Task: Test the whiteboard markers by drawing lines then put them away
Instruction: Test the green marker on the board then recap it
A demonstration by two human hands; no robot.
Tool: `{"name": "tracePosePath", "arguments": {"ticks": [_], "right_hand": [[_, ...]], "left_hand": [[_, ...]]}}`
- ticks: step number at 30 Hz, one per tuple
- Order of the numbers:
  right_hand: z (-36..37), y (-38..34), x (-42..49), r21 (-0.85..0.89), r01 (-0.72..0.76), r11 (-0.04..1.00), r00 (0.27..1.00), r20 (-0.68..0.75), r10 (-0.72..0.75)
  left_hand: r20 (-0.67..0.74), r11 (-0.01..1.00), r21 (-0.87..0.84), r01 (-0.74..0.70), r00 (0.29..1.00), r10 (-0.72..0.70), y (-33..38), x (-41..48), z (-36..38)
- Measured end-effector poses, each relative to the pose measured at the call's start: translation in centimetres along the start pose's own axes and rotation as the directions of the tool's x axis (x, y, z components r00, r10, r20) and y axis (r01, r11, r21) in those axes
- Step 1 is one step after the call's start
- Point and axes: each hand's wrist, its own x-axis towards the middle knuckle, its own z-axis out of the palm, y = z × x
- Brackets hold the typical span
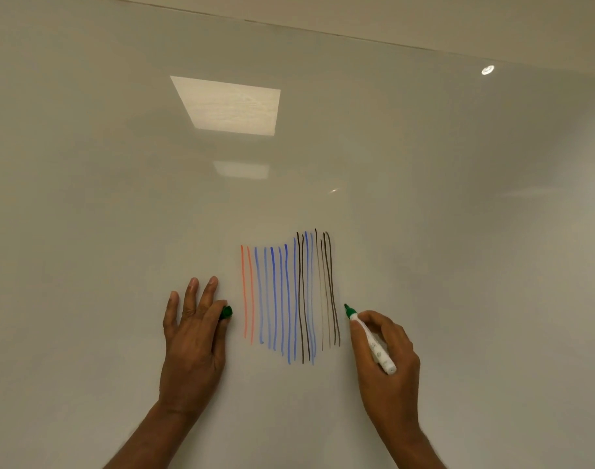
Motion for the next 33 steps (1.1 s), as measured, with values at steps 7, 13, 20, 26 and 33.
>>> {"name": "tracePosePath", "arguments": {"ticks": [7,13,20,26,33], "right_hand": [[-0.9,-1.2,-0.4,-0.053,0.047,0.998,0.999,0.007,-0.046],[1.5,-3.5,4.8,-0.007,0.086,0.996,0.996,-0.010,-0.086],[2.0,-2.8,5.4,-0.041,0.140,0.989,0.990,0.003,-0.140],[0.4,-1.3,0.8,-0.099,0.102,0.990,0.995,0.034,-0.099],[-2.2,-0.1,-3.6,-0.202,0.031,0.979,0.994,0.107,-0.009]], "left_hand": [[-0.015,1.000,0.000,-0.004,1.000,0.004,0.1,0.1,0.0],[-0.017,1.000,0.005,-0.002,1.000,0.002,0.1,0.0,0.0],[-0.024,1.000,0.002,-0.003,1.000,0.003,0.2,0.1,-0.1],[-0.019,1.000,0.001,0.002,1.000,-0.002,0.0,0.0,-0.1],[0.031,0.994,-0.096,0.058,0.998,-0.056,0.2,0.1,-0.4]]}}
